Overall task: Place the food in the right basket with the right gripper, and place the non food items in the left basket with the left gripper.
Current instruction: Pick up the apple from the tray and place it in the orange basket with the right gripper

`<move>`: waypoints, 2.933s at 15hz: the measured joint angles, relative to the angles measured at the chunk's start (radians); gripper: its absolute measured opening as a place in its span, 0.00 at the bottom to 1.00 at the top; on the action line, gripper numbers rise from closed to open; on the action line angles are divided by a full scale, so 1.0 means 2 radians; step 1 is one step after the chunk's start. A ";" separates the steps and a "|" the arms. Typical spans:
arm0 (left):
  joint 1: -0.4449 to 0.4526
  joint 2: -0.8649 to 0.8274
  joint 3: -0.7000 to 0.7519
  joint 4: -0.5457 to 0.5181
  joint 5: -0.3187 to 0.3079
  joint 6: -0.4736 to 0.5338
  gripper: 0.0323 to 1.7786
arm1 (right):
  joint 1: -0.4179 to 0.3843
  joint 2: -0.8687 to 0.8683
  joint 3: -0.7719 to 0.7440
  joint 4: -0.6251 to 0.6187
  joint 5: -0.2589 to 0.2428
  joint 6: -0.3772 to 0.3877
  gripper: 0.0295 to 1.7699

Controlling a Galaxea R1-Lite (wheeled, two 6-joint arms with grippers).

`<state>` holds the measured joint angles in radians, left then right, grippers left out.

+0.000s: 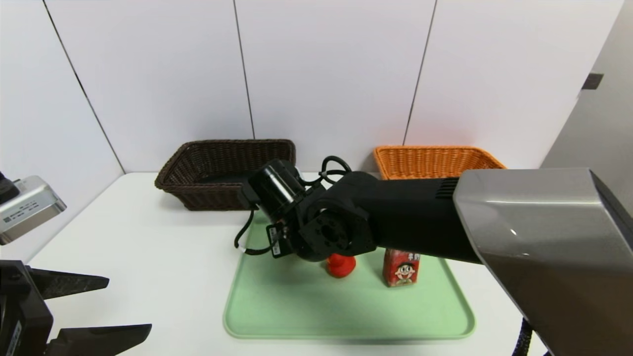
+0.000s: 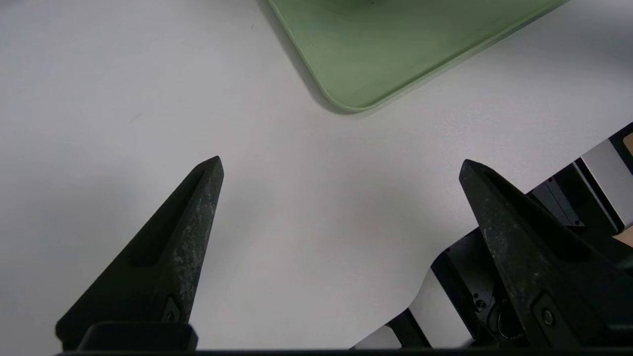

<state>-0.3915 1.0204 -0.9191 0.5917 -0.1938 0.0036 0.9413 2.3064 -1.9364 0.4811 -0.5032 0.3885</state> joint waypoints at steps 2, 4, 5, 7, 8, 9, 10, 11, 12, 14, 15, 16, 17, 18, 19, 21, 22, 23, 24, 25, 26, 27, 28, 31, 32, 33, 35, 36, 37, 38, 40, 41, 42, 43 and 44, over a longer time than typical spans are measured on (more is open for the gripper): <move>0.000 -0.002 0.000 0.000 0.000 0.000 0.95 | 0.005 -0.021 0.003 0.000 0.000 -0.003 0.69; 0.000 -0.004 -0.001 0.000 0.000 0.000 0.95 | 0.011 -0.051 0.006 -0.002 0.001 -0.017 0.69; 0.000 -0.004 -0.002 0.000 0.000 0.001 0.95 | 0.012 -0.066 0.007 -0.003 0.001 -0.024 0.69; 0.000 -0.004 -0.002 0.000 0.000 0.001 0.95 | 0.013 -0.098 0.007 -0.005 0.001 -0.040 0.69; 0.000 -0.004 -0.002 0.000 0.000 0.001 0.95 | 0.013 -0.113 0.006 -0.005 0.001 -0.044 0.69; 0.000 -0.004 -0.002 0.000 0.000 0.001 0.95 | 0.009 -0.130 0.006 -0.006 0.001 -0.050 0.69; -0.001 -0.004 -0.002 0.000 0.000 0.002 0.95 | 0.003 -0.144 0.005 -0.006 0.001 -0.057 0.69; -0.001 -0.004 -0.003 -0.001 0.000 0.002 0.95 | -0.006 -0.156 0.004 -0.007 0.001 -0.064 0.69; -0.001 -0.005 -0.003 -0.006 0.000 0.001 0.95 | -0.017 -0.167 0.003 -0.007 0.001 -0.069 0.69; -0.001 -0.005 -0.002 -0.015 0.000 0.001 0.95 | -0.045 -0.182 0.001 -0.007 0.001 -0.073 0.69; 0.000 -0.005 -0.001 -0.015 0.000 0.001 0.95 | -0.063 -0.186 0.000 -0.006 0.001 -0.074 0.69; 0.000 -0.005 -0.001 -0.016 0.000 0.001 0.95 | -0.082 -0.188 0.000 -0.006 0.001 -0.076 0.69; 0.000 -0.005 0.000 -0.019 0.000 0.000 0.95 | -0.106 -0.187 0.001 -0.007 0.001 -0.076 0.69; 0.000 -0.005 0.001 -0.022 0.000 0.000 0.95 | -0.127 -0.185 0.002 -0.007 0.001 -0.075 0.69; 0.000 -0.005 0.001 -0.024 0.000 0.000 0.95 | -0.151 -0.179 0.004 -0.007 0.001 -0.074 0.69; 0.000 -0.006 0.001 -0.027 0.000 0.000 0.95 | -0.194 -0.163 0.005 -0.007 0.001 -0.071 0.69; 0.000 -0.007 0.001 -0.027 0.000 -0.001 0.95 | -0.211 -0.155 0.005 -0.007 0.002 -0.070 0.69; 0.000 -0.007 0.001 -0.027 0.000 0.000 0.95 | -0.229 -0.146 0.005 -0.007 0.002 -0.069 0.69; 0.000 -0.007 0.001 -0.028 0.000 0.000 0.95 | -0.245 -0.135 0.004 -0.008 0.003 -0.069 0.69; 0.000 -0.007 0.001 -0.028 0.000 0.000 0.95 | -0.260 -0.124 0.002 -0.012 0.004 -0.069 0.69; 0.000 -0.007 0.001 -0.028 0.000 0.000 0.95 | -0.273 -0.110 0.001 -0.020 0.004 -0.070 0.69; 0.000 -0.007 0.001 -0.028 0.000 0.000 0.95 | -0.285 -0.096 0.000 -0.028 0.005 -0.071 0.69; 0.000 -0.007 0.001 -0.028 0.000 0.000 0.95 | -0.295 -0.082 -0.002 -0.032 0.008 -0.071 0.69; 0.000 -0.007 0.002 -0.027 0.000 -0.001 0.95 | -0.309 -0.043 -0.006 -0.049 0.022 -0.071 0.69; 0.000 -0.007 0.002 -0.028 0.000 0.000 0.95 | -0.310 -0.033 -0.006 -0.065 0.026 -0.073 0.69; 0.000 -0.007 0.002 -0.028 0.000 0.000 0.95 | -0.310 -0.026 -0.006 -0.071 0.028 -0.074 0.69; 0.000 -0.007 0.001 -0.028 0.000 0.000 0.95 | -0.310 -0.017 -0.006 -0.071 0.041 -0.075 0.75; 0.000 -0.007 0.001 -0.028 0.000 0.000 0.95 | -0.309 -0.014 -0.006 -0.073 0.045 -0.075 0.77; 0.000 -0.007 0.001 -0.028 0.000 0.000 0.95 | -0.309 -0.013 -0.006 -0.073 0.046 -0.075 0.79; 0.000 -0.007 0.001 -0.028 0.000 0.000 0.95 | -0.308 -0.013 -0.006 -0.070 0.046 -0.075 0.82; 0.000 -0.007 0.001 -0.028 0.000 0.000 0.95 | -0.307 -0.016 -0.006 -0.066 0.049 -0.080 0.85; 0.000 -0.007 0.001 -0.028 0.000 0.000 0.95 | -0.307 -0.019 -0.006 -0.065 0.049 -0.084 0.86; 0.000 -0.007 0.001 -0.028 0.000 0.000 0.95 | -0.307 -0.023 -0.005 -0.064 0.049 -0.088 0.88; 0.000 -0.007 0.001 -0.029 0.000 0.000 0.95 | -0.307 -0.028 -0.005 -0.061 0.049 -0.090 0.89; 0.000 -0.007 0.001 -0.031 0.000 0.000 0.95 | -0.306 -0.035 -0.005 -0.056 0.050 -0.091 0.90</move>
<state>-0.3911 1.0072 -0.9172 0.5300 -0.1934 0.0028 0.3285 2.2370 -1.9460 0.3685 -0.4040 0.2057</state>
